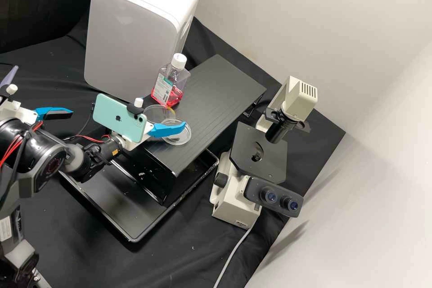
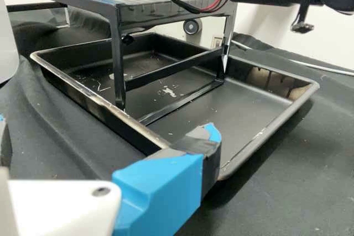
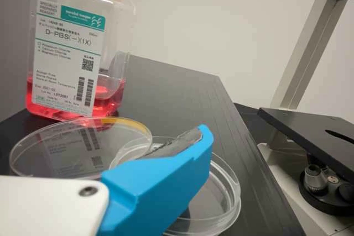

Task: Place the lid on the petri dish

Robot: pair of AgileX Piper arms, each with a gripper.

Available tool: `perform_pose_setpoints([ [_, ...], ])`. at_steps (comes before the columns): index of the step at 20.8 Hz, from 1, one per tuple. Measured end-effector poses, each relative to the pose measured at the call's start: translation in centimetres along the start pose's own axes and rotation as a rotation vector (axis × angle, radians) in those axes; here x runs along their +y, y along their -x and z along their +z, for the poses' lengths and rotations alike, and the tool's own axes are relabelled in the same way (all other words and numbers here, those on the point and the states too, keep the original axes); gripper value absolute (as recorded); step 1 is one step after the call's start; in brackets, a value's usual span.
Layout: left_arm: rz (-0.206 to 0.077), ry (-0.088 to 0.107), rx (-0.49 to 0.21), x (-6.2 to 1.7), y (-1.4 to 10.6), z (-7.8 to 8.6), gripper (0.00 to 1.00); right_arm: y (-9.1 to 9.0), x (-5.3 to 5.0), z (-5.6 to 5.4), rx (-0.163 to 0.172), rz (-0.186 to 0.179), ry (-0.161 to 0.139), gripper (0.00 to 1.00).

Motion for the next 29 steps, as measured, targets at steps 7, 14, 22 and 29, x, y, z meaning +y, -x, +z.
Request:
perform_pose_setpoints([
  [7, 0.0, 0.0, 0.0, 0.0, 0.0, 0.0, 1.0, 0.09, 0.19, -0.23, 0.014, 0.0, -0.002, 0.0],
  [14, 0.0, 0.0, 0.0, 0.0, 0.0, 0.0, 1.0, 0.09, 0.01, -0.29, 0.021, -0.02, 0.008, 0.0],
  [22, 0.001, 0.001, 0.002, 0.01, 0.0, -0.01, 1.0, 0.09, -0.02, -0.34, 0.026, -0.022, 0.01, 0.0],
  [29, 0.003, 0.004, 0.009, 0.03, 0.0, -0.08, 1.0, 0.08, 0.02, -0.28, 0.026, -0.022, 0.007, 0.0],
])
